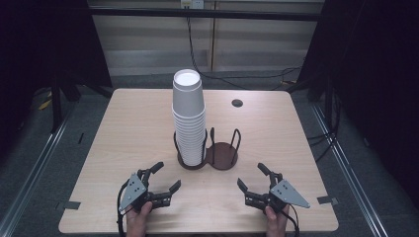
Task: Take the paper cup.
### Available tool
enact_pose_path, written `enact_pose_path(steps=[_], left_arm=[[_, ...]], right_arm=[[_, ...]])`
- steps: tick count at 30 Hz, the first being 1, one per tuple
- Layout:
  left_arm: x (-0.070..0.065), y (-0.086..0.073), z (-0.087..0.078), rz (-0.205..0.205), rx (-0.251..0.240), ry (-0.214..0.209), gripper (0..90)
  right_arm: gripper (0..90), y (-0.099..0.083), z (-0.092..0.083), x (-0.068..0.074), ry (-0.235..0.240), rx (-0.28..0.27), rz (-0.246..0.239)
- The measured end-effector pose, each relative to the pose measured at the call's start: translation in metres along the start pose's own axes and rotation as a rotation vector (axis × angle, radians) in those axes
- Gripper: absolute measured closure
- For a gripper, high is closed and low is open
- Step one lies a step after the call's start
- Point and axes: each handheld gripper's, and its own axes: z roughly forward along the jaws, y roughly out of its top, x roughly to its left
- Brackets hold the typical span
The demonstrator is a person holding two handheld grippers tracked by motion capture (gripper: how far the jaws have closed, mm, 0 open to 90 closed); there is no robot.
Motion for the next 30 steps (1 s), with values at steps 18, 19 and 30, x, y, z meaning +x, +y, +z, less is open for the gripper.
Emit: enact_pose_path(steps=[18, 19, 30], left_arm=[[-0.001, 0.000, 0.000, -0.002, -0.003, 0.003, 15.6], [0.000, 0.000, 0.000, -0.001, -0.002, 0.003, 15.6], [-0.001, 0.000, 0.000, 0.000, -0.006, 0.003, 15.6]], right_arm=[[12.2, 0.003, 0.006, 0.001, -0.026, 0.075, 0.011], [13.0, 0.003, 0.007, 0.002, -0.021, 0.083, 0.015], [21.5, 0.012, 0.015, 0.005, 0.053, 0.131, 0.019]])
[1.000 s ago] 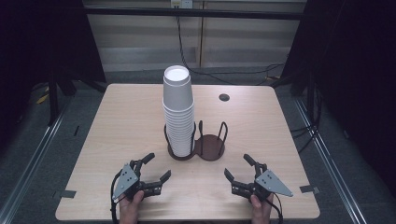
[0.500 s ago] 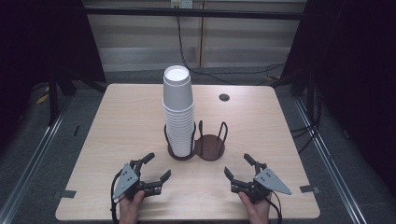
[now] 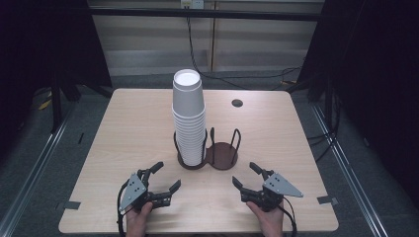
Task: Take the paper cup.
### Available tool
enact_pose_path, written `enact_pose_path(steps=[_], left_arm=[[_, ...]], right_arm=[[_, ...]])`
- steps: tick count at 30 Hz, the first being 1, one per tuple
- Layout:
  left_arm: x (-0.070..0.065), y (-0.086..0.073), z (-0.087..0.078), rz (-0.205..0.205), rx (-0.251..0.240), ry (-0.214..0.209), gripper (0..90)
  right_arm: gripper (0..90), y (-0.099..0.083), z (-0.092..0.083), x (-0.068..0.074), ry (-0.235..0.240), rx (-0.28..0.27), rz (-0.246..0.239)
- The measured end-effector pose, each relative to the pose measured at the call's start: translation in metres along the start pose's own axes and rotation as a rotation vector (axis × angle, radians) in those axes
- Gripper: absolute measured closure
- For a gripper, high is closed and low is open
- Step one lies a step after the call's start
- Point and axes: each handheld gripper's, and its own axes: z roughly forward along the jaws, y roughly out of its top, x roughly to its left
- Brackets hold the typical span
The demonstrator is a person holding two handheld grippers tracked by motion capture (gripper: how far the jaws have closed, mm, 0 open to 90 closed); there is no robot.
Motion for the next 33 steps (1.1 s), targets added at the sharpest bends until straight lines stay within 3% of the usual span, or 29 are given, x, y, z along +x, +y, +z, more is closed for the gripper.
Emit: enact_pose_path(steps=[2, 5, 8, 12, 14, 17, 18, 20, 23, 24, 29, 33], left_arm=[[-0.001, 0.000, 0.000, -0.016, -0.003, 0.003, 15.5], [0.000, 0.000, 0.000, 0.000, 0.000, 0.000, 15.5], [-0.001, 0.000, 0.000, -0.014, -0.003, 0.002, 15.5], [0.000, 0.000, 0.000, 0.001, 0.000, 0.001, 15.6], [-0.002, -0.001, 0.000, -0.023, -0.003, 0.003, 15.6], [0.000, 0.000, 0.000, 0.002, 0.000, -0.001, 15.6], [-0.001, 0.000, 0.000, -0.016, -0.003, 0.001, 15.6], [0.000, 0.000, 0.000, 0.001, 0.000, 0.000, 15.6], [-0.001, 0.000, 0.000, -0.017, -0.004, 0.002, 15.6], [-0.001, 0.000, 0.000, -0.016, -0.004, 0.002, 15.5], [-0.001, 0.000, 0.000, -0.015, -0.003, 0.002, 15.6], [0.000, 0.000, 0.000, 0.000, 0.000, -0.001, 15.6]], right_arm=[[22.2, 0.002, 0.001, 0.002, 0.000, -0.018, -0.009], [24.3, 0.008, 0.003, 0.002, 0.022, -0.039, 0.005], [27.0, 0.014, 0.004, 0.002, 0.052, -0.053, 0.031], [30.4, 0.024, 0.007, 0.003, 0.073, -0.020, 0.029], [32.8, 0.026, 0.008, 0.003, 0.082, -0.021, 0.028], [37.5, 0.033, 0.010, 0.006, 0.120, 0.010, 0.031], [37.6, 0.035, 0.011, 0.006, 0.127, 0.005, 0.021], [38.2, 0.038, 0.012, 0.007, 0.145, 0.005, 0.018], [38.3, 0.041, 0.014, 0.009, 0.156, 0.006, 0.011], [36.6, 0.044, 0.015, 0.008, 0.180, -0.003, 0.023], [37.1, 0.049, 0.016, 0.008, 0.164, -0.028, 0.023], [35.3, 0.058, 0.019, 0.007, 0.157, 0.002, 0.026]])
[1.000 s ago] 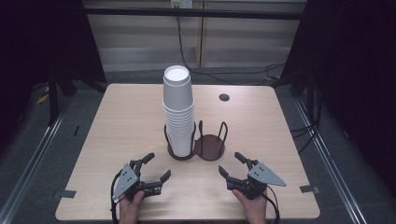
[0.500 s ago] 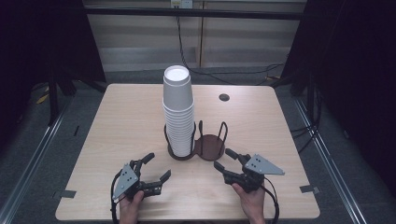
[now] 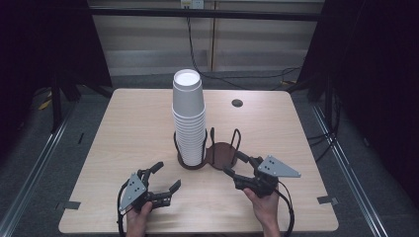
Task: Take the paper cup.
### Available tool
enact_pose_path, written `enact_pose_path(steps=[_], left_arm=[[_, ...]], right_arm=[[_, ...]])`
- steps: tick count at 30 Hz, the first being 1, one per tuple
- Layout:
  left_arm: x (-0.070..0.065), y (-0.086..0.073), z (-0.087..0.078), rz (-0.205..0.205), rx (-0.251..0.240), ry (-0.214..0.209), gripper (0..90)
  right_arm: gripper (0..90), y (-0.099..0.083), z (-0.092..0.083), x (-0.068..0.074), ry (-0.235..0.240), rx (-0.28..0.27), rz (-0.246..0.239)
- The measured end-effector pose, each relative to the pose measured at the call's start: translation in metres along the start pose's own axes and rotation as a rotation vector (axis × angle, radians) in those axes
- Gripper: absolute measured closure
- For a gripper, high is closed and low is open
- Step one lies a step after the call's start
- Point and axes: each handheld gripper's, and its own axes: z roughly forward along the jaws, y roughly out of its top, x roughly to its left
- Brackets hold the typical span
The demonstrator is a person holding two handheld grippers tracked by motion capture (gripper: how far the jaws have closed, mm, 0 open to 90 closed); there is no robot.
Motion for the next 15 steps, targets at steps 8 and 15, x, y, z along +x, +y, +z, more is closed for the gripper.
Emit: enact_pose_path(steps=[8, 15], left_arm=[[0.001, 0.000, 0.000, -0.009, 0.007, 0.010, 15.7], [0.002, 0.000, -0.001, -0.008, 0.004, 0.018, 15.8]], right_arm=[[26.2, 0.018, 0.007, -0.001, 0.029, 0.006, 0.006], [23.7, 0.030, 0.012, -0.001, 0.048, 0.010, 0.000]])
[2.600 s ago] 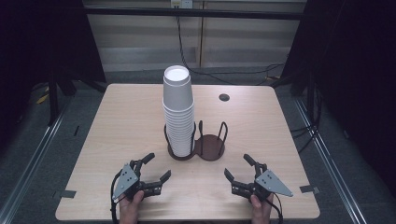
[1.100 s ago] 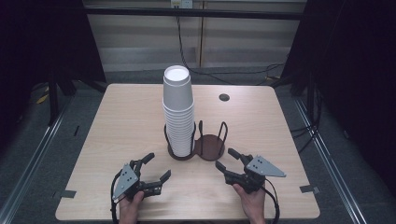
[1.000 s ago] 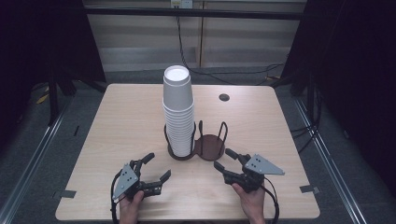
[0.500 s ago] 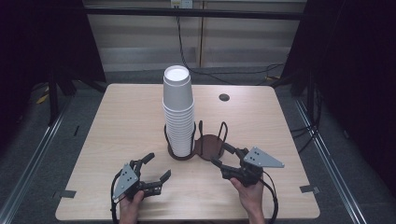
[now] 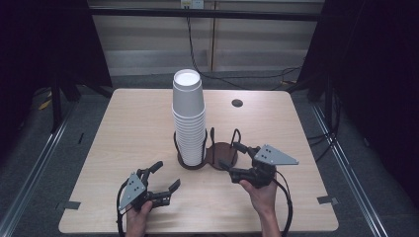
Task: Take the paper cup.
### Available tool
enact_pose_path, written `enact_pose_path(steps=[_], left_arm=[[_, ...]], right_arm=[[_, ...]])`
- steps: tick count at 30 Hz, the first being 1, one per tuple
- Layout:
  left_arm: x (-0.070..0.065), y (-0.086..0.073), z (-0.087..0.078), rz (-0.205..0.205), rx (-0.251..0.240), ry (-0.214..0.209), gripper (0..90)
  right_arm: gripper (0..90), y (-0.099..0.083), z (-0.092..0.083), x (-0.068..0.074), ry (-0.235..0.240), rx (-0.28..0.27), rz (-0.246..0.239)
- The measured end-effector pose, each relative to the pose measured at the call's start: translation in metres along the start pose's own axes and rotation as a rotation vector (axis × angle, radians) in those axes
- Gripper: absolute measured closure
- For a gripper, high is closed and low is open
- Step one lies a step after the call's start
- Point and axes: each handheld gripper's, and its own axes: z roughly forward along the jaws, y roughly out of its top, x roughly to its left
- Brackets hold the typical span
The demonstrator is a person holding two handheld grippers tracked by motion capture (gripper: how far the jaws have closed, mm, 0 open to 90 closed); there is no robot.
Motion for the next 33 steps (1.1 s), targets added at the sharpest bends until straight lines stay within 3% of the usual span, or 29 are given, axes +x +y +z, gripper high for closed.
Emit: enact_pose_path(steps=[5, 19, 30, 31, 33], left_arm=[[0.000, 0.000, 0.000, 0.001, 0.000, 0.000, 15.8], [0.000, 0.000, 0.000, 0.005, -0.003, -0.005, 15.8], [0.000, 0.000, 0.000, 0.006, -0.003, -0.006, 15.8], [-0.001, 0.000, 0.000, -0.008, -0.005, -0.008, 15.8], [0.000, 0.000, 0.000, 0.006, -0.003, -0.006, 15.8]], right_arm=[[21.1, 0.012, 0.002, -0.001, 0.004, -0.026, -0.005], [20.6, 0.058, 0.021, 0.000, 0.071, 0.028, -0.040], [20.1, 0.080, 0.033, 0.001, 0.128, 0.047, -0.063], [20.1, 0.080, 0.033, 0.001, 0.128, 0.047, -0.063], [19.9, 0.085, 0.036, 0.001, 0.138, 0.050, -0.071]])
